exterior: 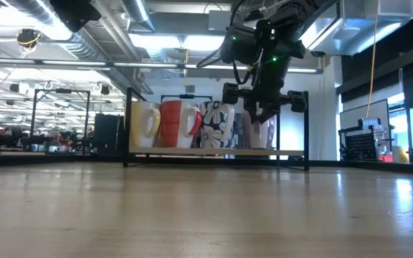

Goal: Place coffee mugs
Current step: Put the violet mug on the shelf, then put the light purple mug on the shelf aligned with the purple mug

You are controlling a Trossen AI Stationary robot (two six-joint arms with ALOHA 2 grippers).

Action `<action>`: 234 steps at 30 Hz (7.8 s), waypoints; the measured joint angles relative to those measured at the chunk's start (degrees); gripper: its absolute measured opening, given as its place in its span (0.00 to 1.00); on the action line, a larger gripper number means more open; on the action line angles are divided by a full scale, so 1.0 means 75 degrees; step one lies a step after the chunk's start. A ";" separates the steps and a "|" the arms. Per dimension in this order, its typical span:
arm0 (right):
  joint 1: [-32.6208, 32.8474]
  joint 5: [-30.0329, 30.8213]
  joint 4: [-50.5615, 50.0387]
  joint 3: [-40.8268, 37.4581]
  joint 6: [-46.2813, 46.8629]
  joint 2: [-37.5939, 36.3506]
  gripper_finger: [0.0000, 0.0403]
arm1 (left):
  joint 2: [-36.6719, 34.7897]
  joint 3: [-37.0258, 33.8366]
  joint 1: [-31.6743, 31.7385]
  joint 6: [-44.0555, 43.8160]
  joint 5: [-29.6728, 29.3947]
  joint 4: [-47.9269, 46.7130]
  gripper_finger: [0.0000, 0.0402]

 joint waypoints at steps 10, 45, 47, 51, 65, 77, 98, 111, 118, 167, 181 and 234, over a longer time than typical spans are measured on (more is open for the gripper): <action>0.0011 -0.0072 -0.0012 0.0000 -0.0007 0.0005 0.29 | 0.0000 0.0000 0.0001 0.0000 0.0001 -0.0003 0.34; -0.0001 -0.0885 -0.2255 0.1517 -0.1119 -0.0231 0.46 | 0.0000 0.0000 0.0001 0.0003 0.0001 -0.0006 0.34; -0.0118 -0.0867 -0.2280 0.1423 -0.1121 -0.0205 0.46 | 0.0000 0.0000 0.0001 0.0003 0.0001 -0.0006 0.34; -0.0321 -0.0906 -0.2242 0.1265 -0.1118 -0.0208 0.46 | 0.0000 0.0000 -0.0001 0.0001 -0.0021 0.0002 0.34; -0.0546 -0.0271 -0.2074 0.1128 -0.1529 -0.0213 0.46 | 0.0000 0.0000 -0.0002 0.0000 -0.0224 0.0003 0.34; -0.0092 0.0286 -0.2123 0.1125 -0.1702 -0.0588 0.46 | 0.0000 0.0000 -0.0002 -0.0003 -0.0227 -0.0003 0.34; 0.4481 -0.1606 0.2455 0.1142 -0.3850 -0.0431 0.46 | 0.0009 -0.0003 -0.0708 -0.0231 0.1329 -0.0021 0.34; 0.5309 -0.2144 0.3552 0.1138 -0.3000 0.0428 0.46 | 0.0928 -0.0009 -0.2884 -0.1691 0.1475 -0.0016 0.34; 0.5583 -0.2418 0.3542 0.1137 -0.3033 0.0428 0.46 | 0.1743 -0.0009 -0.4023 -0.2922 0.1555 -0.0322 0.34; 0.8268 -0.0535 0.0055 0.1137 0.1030 0.0419 0.46 | 0.7719 0.4191 0.0220 -0.0122 0.1178 -0.1255 0.03; 0.8267 -0.0544 -0.0304 0.1137 0.1001 0.0419 0.46 | 0.8998 0.5161 0.0505 -0.0168 0.1095 -0.1624 0.05; 0.6227 -0.1968 0.4135 0.1139 -0.2978 0.2126 0.61 | 0.2405 0.1470 -0.2127 -0.1733 0.0046 -0.1514 0.36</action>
